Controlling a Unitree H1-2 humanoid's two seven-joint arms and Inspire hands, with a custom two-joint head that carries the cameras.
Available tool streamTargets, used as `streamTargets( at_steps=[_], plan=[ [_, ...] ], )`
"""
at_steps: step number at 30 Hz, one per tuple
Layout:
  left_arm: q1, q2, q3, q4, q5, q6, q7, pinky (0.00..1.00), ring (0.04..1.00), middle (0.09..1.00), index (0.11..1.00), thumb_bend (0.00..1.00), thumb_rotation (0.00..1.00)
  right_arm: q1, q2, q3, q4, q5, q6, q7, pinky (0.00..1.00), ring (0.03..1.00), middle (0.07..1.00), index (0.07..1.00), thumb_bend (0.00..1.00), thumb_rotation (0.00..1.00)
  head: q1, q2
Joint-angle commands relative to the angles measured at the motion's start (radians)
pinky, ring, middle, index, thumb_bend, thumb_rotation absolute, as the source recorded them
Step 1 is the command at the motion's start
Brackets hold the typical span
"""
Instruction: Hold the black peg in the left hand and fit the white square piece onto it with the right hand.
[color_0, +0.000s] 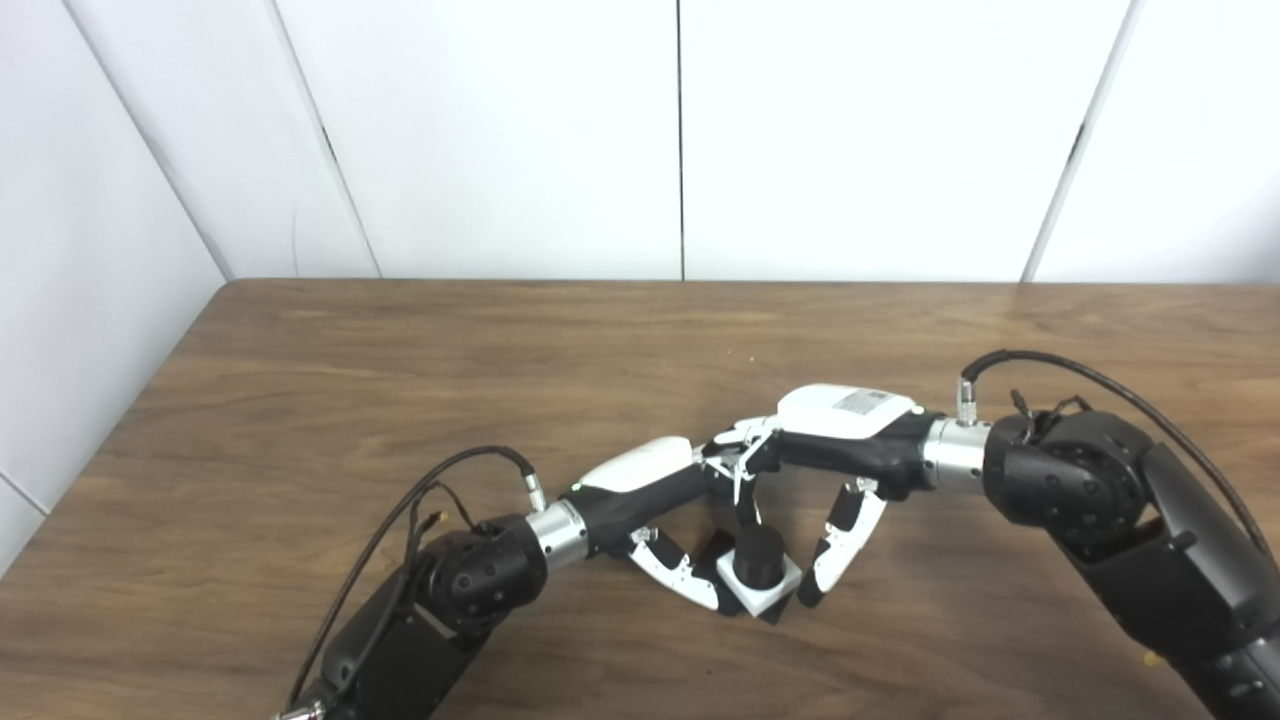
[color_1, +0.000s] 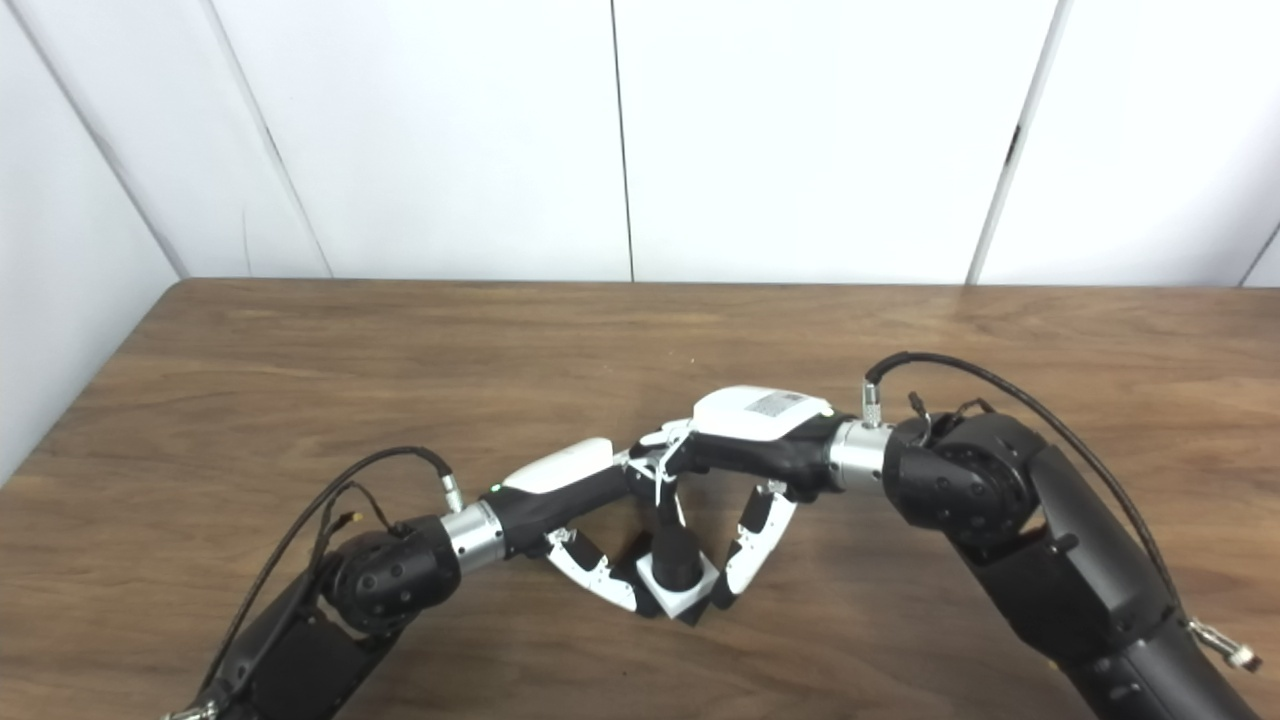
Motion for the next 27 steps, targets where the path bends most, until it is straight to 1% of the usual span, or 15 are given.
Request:
streamTargets(
  at_steps=[1, 6, 14, 16, 17, 21, 24, 27],
  plan=[
    [0.006, 0.013, -0.018, 0.011, 0.046, 0.030, -0.035, 1.00, 1.000, 0.956, 0.492, 0.52, 0.08, -0.047, -0.012, -0.022, -0.028, 0.008, 0.011, -0.004, 0.92, 0.954, 0.925, 0.769, 0.92, 0.33, 0.000, 0.000],
    [0.005, 0.014, -0.018, 0.011, 0.049, 0.033, -0.037, 1.00, 1.000, 0.957, 0.492, 0.52, 0.08, -0.049, -0.016, -0.028, -0.026, 0.007, 0.011, -0.010, 0.92, 0.953, 0.925, 0.773, 0.90, 0.33, -0.005, 0.000],
    [0.002, 0.022, -0.018, 0.017, 0.050, 0.022, -0.035, 1.00, 1.000, 0.959, 0.493, 0.52, 0.08, -0.063, -0.023, -0.051, -0.011, 0.004, 0.012, -0.016, 0.92, 0.954, 0.926, 0.770, 0.89, 0.33, -0.028, -0.004],
    [0.002, 0.024, -0.015, 0.016, 0.042, 0.022, -0.040, 1.00, 1.000, 0.961, 0.493, 0.52, 0.08, -0.070, -0.030, -0.062, 0.007, 0.001, 0.012, -0.022, 0.90, 0.948, 0.924, 0.763, 0.88, 0.32, -0.031, -0.004],
    [0.001, 0.025, -0.014, 0.018, 0.040, 0.020, -0.041, 1.00, 1.000, 0.962, 0.493, 0.52, 0.08, -0.073, -0.033, -0.068, 0.016, -0.002, 0.012, -0.027, 0.87, 0.938, 0.922, 0.756, 0.88, 0.32, -0.036, -0.005],
    [0.000, 0.031, -0.010, 0.020, 0.035, 0.014, -0.044, 1.00, 1.000, 0.962, 0.493, 0.52, 0.08, -0.083, -0.043, -0.095, 0.050, -0.019, 0.028, -0.051, 0.86, 0.935, 0.921, 0.757, 0.87, 0.28, -0.051, -0.009],
    [-0.003, 0.036, -0.009, 0.029, 0.039, -0.002, -0.040, 1.00, 1.000, 0.963, 0.493, 0.52, 0.08, -0.089, -0.045, -0.116, 0.077, -0.024, 0.039, -0.066, 0.87, 0.948, 0.922, 0.760, 0.85, 0.26, -0.059, -0.011],
    [-0.005, 0.042, -0.010, 0.031, 0.041, -0.005, -0.044, 1.00, 1.000, 0.965, 0.493, 0.52, 0.08, -0.093, -0.055, -0.132, 0.109, -0.034, 0.051, -0.084, 0.90, 0.958, 0.931, 0.766, 0.84, 0.26, -0.070, -0.015]
  ],
)
